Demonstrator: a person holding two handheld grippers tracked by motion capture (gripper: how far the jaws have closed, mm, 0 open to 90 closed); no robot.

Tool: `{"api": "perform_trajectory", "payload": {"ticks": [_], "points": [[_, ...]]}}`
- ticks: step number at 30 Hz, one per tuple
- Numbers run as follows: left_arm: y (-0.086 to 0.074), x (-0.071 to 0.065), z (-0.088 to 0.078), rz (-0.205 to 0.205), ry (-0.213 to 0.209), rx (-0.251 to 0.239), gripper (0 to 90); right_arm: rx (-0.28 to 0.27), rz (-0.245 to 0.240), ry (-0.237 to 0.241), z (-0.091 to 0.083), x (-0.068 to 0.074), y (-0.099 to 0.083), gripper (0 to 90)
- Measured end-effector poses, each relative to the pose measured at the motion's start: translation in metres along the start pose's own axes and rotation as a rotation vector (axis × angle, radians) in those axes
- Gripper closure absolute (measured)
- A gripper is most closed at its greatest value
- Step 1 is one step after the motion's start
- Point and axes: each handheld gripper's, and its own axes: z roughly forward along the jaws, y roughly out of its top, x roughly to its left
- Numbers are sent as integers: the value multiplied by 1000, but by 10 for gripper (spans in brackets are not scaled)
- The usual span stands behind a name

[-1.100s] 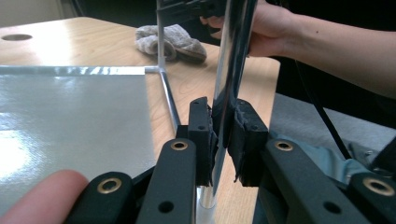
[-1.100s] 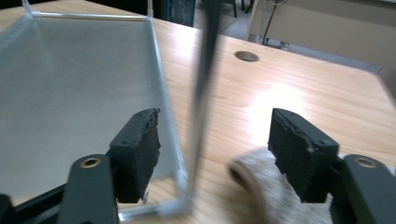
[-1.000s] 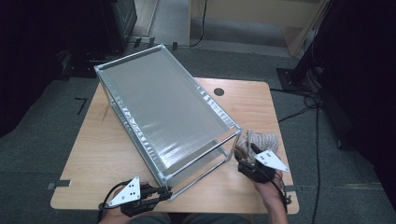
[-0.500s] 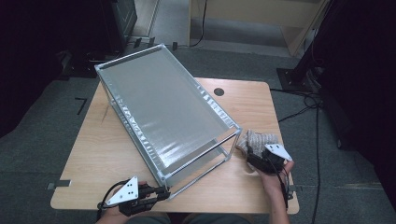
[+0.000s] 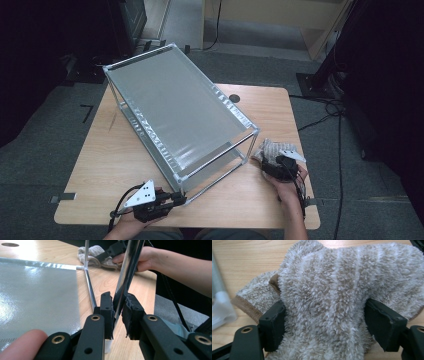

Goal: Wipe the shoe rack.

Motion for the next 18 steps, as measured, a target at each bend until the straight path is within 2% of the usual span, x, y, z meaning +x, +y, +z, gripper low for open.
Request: {"api": "perform_trajectory", "payload": {"ticks": [4,6,9,11,12,15,17,18], "points": [[0,0,0,14,9,-2,785,19,-26,15,-3,2,-2,194],[-1,1,0,8,5,-8,778,22,-23,19,-4,3,-3,166],[1,2,-1,21,11,-5,780,25,-18,24,-3,4,-3,133],[1,2,-3,3,1,-12,767,11,-8,23,-6,2,-1,100],[1,3,-4,2,0,-6,704,-29,31,28,-11,-2,3,80],[-2,2,-5,-2,23,0,659,-49,41,21,-13,-5,6,66],[-3,2,-6,1,29,0,649,-22,38,9,-9,-3,5,55],[-3,1,-6,-3,33,-5,646,17,31,10,-2,-1,1,48]]}}
